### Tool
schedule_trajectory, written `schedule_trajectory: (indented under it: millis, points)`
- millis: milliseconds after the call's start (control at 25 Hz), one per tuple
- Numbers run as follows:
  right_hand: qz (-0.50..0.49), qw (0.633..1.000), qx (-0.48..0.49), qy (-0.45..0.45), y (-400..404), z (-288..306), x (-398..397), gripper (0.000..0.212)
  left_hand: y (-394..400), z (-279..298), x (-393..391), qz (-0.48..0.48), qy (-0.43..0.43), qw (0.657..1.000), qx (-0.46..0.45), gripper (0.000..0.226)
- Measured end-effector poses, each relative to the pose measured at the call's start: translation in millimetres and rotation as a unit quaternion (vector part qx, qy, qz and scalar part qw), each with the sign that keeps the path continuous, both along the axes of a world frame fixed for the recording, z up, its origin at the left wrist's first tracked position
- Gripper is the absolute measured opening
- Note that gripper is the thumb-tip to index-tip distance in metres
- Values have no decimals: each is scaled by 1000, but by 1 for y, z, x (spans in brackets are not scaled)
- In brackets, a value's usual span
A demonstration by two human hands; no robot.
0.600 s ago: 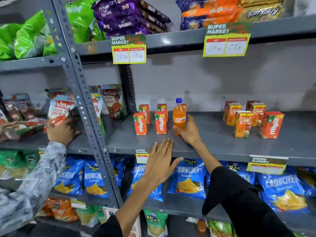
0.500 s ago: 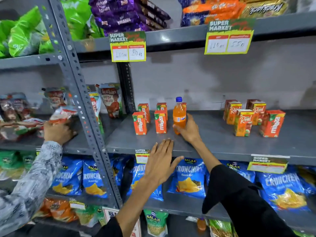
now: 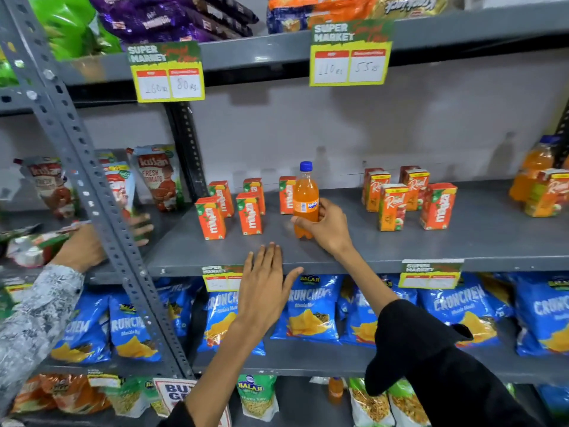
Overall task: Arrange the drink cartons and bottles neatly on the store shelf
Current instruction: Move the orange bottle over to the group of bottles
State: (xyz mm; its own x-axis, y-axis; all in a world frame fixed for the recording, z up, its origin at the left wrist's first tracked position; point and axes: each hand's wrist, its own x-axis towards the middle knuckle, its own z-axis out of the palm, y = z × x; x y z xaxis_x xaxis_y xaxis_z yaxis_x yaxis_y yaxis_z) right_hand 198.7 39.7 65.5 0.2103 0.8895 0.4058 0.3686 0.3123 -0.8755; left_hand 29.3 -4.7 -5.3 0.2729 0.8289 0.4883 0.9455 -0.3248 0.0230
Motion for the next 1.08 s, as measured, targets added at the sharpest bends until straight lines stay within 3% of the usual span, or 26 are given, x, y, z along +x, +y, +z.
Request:
schedule_trajectory:
  millis: [400,680,1080]
  points:
    - [-19,999,-7,-40,-84,7,200,48,-49,-2,186,-55,3,998,-24,84]
    - [-108,993,-13,-40,-120,3,346,44,-80,5,307,-94,11,995,-22,92]
    - [-189,981,-33,-29,-103,-3,443,39,-72,6,357,-109,28,993,-23,93]
